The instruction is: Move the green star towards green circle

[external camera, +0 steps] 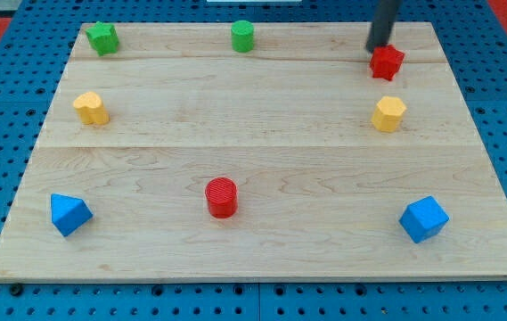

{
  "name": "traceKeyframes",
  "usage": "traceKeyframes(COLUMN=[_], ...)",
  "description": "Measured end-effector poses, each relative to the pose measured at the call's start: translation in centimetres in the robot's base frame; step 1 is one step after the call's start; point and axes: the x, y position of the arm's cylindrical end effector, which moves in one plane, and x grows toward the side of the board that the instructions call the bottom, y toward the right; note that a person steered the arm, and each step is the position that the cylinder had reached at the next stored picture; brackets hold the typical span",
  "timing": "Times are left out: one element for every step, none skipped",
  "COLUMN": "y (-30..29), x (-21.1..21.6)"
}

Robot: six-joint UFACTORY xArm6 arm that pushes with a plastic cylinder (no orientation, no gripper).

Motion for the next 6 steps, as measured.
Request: traceKeyframes(y=[-3.9,-15.5,-28.9,-40.9,-45.8,-45.8], x=[4.6,3.4,-0.6,-2.1,-2.1,-2.1])
